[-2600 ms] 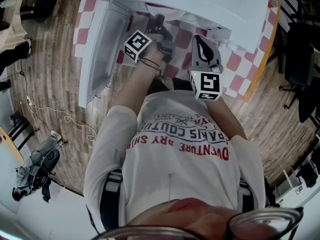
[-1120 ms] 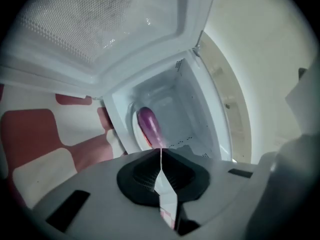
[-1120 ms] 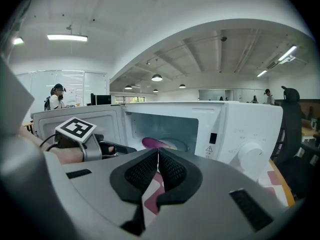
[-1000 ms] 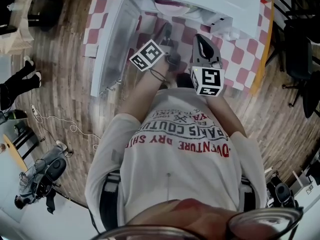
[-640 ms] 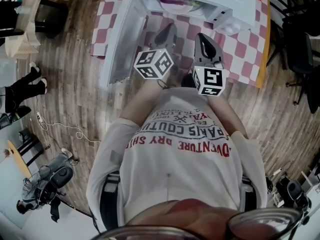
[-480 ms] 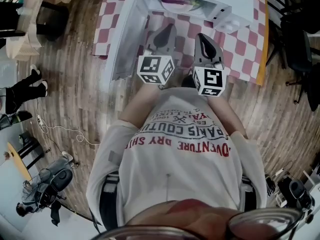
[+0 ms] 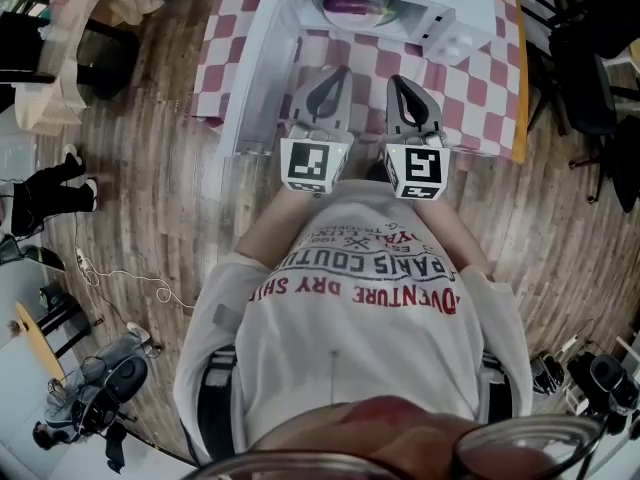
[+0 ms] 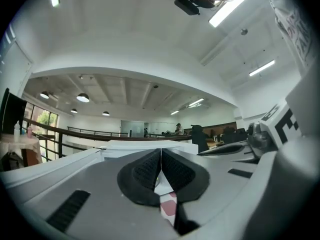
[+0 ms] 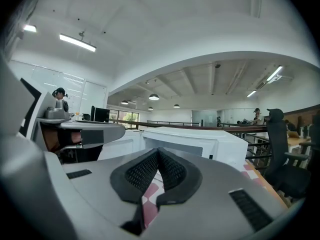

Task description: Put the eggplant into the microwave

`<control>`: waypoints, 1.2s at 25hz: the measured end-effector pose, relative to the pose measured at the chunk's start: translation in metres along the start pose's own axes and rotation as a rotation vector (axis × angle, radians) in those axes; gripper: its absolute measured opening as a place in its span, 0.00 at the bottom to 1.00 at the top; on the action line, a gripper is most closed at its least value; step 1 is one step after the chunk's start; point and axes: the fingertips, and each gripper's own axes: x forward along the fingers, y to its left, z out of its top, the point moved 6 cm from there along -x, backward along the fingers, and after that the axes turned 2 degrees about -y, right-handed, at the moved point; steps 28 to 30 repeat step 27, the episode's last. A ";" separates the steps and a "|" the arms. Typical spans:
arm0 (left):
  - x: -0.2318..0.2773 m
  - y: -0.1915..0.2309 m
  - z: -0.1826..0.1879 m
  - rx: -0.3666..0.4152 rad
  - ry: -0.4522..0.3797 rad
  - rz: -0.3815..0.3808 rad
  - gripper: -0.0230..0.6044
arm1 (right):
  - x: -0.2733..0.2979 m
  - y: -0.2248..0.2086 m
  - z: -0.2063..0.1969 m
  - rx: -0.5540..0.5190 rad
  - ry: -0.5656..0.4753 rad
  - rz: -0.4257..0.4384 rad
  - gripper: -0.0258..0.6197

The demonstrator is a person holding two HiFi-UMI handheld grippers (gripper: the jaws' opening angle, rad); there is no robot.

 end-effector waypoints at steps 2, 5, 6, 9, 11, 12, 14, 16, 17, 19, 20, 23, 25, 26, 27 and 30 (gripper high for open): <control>-0.003 -0.005 0.003 0.048 -0.004 -0.018 0.08 | -0.004 0.001 0.002 0.012 -0.010 -0.010 0.08; -0.006 -0.012 0.002 0.084 -0.007 -0.039 0.08 | -0.009 0.003 0.006 0.001 -0.025 -0.010 0.08; -0.006 -0.013 0.002 0.085 -0.007 -0.043 0.08 | -0.010 0.004 0.006 -0.005 -0.027 -0.007 0.08; -0.005 -0.015 0.004 0.099 0.000 -0.054 0.08 | -0.011 0.004 0.007 -0.018 -0.018 -0.012 0.08; -0.005 -0.018 0.007 0.137 -0.002 -0.070 0.08 | -0.012 0.003 0.005 -0.030 0.005 -0.028 0.08; -0.005 -0.021 0.010 0.164 -0.010 -0.083 0.08 | -0.012 0.001 0.004 -0.034 0.016 -0.037 0.08; -0.004 -0.024 0.011 0.185 -0.021 -0.102 0.08 | -0.011 -0.001 0.003 -0.031 0.028 -0.046 0.08; -0.004 -0.022 0.007 0.155 -0.001 -0.098 0.08 | -0.011 -0.001 0.001 -0.025 0.028 -0.042 0.08; -0.004 -0.021 0.005 0.144 0.010 -0.092 0.08 | -0.010 0.000 0.001 -0.023 0.027 -0.038 0.08; -0.003 -0.017 0.003 0.133 0.022 -0.079 0.08 | -0.009 0.001 0.002 -0.022 0.024 -0.029 0.08; -0.003 -0.015 0.002 0.131 0.025 -0.073 0.08 | -0.009 0.002 0.002 -0.022 0.022 -0.026 0.08; -0.001 -0.012 0.000 0.124 0.043 -0.054 0.08 | -0.008 0.001 0.001 -0.030 0.023 -0.025 0.08; 0.001 -0.010 -0.001 0.112 0.054 -0.044 0.08 | -0.007 0.000 0.001 -0.034 0.028 -0.027 0.08; 0.002 -0.009 -0.001 0.104 0.058 -0.040 0.08 | -0.006 0.000 0.001 -0.035 0.030 -0.028 0.08; 0.002 -0.009 -0.002 0.097 0.062 -0.037 0.08 | -0.006 -0.001 0.001 -0.036 0.032 -0.028 0.08; 0.002 -0.009 -0.002 0.097 0.062 -0.037 0.08 | -0.006 -0.001 0.001 -0.036 0.032 -0.028 0.08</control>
